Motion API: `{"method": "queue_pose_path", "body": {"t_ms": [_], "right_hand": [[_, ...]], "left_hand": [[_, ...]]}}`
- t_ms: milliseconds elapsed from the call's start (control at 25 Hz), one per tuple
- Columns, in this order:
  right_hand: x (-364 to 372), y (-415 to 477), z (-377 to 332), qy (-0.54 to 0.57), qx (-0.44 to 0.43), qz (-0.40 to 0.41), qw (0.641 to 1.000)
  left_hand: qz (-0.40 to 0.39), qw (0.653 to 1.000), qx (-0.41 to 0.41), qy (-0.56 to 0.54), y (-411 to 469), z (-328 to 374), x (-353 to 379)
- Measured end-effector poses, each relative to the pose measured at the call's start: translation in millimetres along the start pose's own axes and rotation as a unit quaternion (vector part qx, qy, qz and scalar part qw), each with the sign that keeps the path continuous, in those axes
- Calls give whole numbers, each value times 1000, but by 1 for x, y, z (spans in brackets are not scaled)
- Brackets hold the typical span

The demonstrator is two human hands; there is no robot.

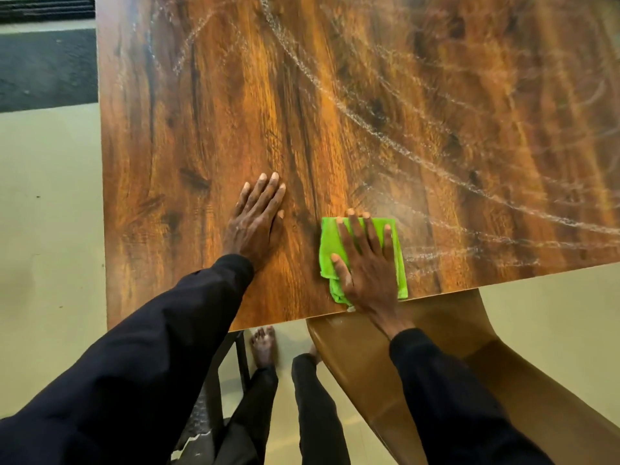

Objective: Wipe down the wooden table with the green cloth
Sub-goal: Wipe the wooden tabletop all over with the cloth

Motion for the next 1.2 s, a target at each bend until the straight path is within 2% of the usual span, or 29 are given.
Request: {"method": "queue_pose_path", "body": {"t_ms": [120,200,280,360,440,600,720,800,880,960,1040,1200], "right_hand": [[-9,69,33,-4,70,18,997],[-11,112,31,-2,80,11,997],[-8,122,10,-1,41,1,999],[0,101,-10,7,-36,-16,999],[1,80,-5,20,-73,-28,997],[-13,131,34,10,19,-12,1000],[-13,178,27,8,58,-10,998],[-9,175,2,7,20,-13,1000],[-2,141,-17,11,-54,-23,998],[0,108,-10,9,-90,-30,995],[-6,109,18,6,-52,-21,998],[-13,178,42,4,68,-16,998]], "left_hand": [[-6,1000,20,21,2,3,3],[-11,999,23,33,3,3,4],[-13,999,22,44,3,2,4],[-17,998,20,51,3,2,4],[-20,998,18,50,5,2,5],[-22,998,8,56,6,0,5],[-30,998,8,60,6,0,7],[-30,997,7,66,7,-2,6],[-26,998,6,64,6,0,6],[-21,998,7,59,7,0,5],[-18,998,9,55,7,0,5],[-11,999,9,44,9,-1,3]]}}
Point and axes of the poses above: each hand's wrist, its own y-axis towards the middle knuckle, its own x-axis out of the palm, z = x × y, the point moved 7 cm from there along y, towards the middle knuckle, and after that the axes turned 4 degrees about z, right-handed, at the moved point
